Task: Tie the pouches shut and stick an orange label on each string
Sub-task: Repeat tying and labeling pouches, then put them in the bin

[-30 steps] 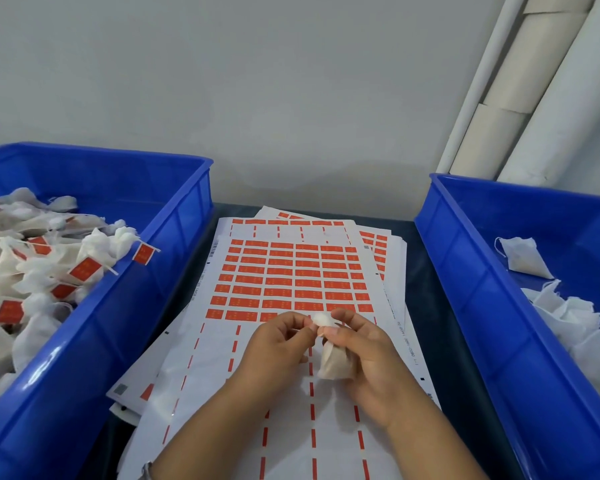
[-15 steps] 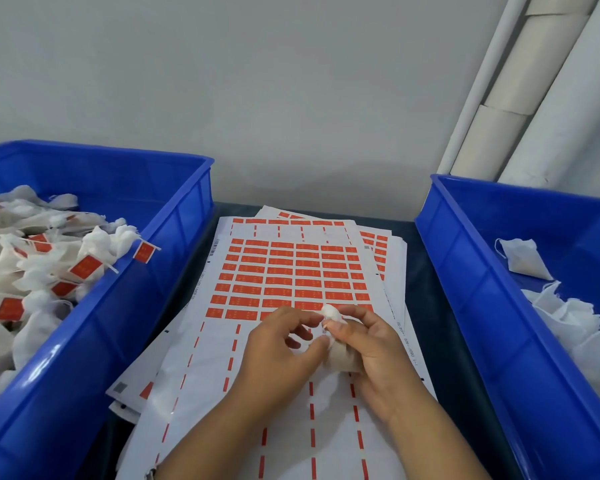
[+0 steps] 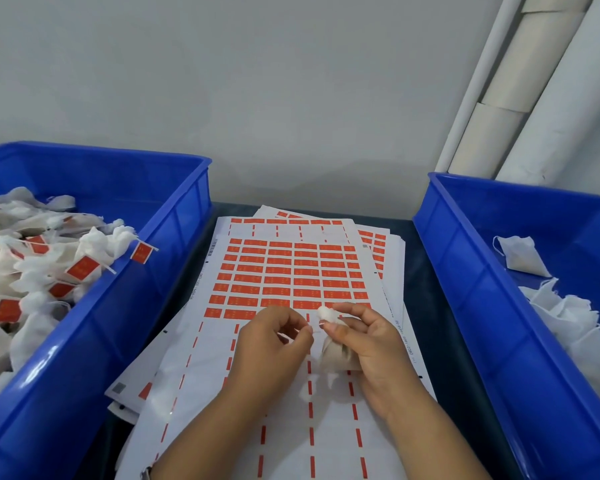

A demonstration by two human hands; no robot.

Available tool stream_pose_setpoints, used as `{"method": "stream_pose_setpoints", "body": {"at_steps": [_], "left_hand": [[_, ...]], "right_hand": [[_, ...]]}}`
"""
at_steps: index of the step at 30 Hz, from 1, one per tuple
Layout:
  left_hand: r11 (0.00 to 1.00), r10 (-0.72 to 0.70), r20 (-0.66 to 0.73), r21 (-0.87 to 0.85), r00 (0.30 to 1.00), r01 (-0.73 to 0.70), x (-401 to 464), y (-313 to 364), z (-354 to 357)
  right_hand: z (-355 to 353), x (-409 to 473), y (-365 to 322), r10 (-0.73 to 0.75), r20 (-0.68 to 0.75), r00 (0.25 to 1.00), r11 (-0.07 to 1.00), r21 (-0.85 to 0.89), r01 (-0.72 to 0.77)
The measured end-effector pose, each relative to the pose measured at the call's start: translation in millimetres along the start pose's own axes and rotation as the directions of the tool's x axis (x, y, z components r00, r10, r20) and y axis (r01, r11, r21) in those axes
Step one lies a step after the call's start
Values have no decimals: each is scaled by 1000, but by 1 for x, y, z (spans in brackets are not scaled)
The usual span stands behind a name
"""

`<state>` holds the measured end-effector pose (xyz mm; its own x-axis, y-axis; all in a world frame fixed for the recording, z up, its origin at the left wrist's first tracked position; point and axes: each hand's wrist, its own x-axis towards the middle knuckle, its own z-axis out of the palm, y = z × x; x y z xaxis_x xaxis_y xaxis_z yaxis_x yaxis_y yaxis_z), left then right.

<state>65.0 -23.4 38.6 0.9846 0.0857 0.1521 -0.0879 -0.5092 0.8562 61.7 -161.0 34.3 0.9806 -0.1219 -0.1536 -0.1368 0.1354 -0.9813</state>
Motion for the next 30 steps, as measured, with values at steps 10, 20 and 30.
{"method": "stream_pose_setpoints", "body": {"at_steps": [10, 20, 30], "left_hand": [[950, 146, -129, 295, 981, -103, 7, -4, -11], [935, 264, -260, 307, 929, -180, 5, -4, -20], [694, 581, -84, 571, 809, -439, -7, 27, -37]], "right_hand": [[1, -3, 0, -41, 46, 998, 992, -118, 47], [4, -17, -13, 53, 400, 915, 950, -303, 78], [12, -24, -31, -15, 336, 942, 954, -277, 114]]}}
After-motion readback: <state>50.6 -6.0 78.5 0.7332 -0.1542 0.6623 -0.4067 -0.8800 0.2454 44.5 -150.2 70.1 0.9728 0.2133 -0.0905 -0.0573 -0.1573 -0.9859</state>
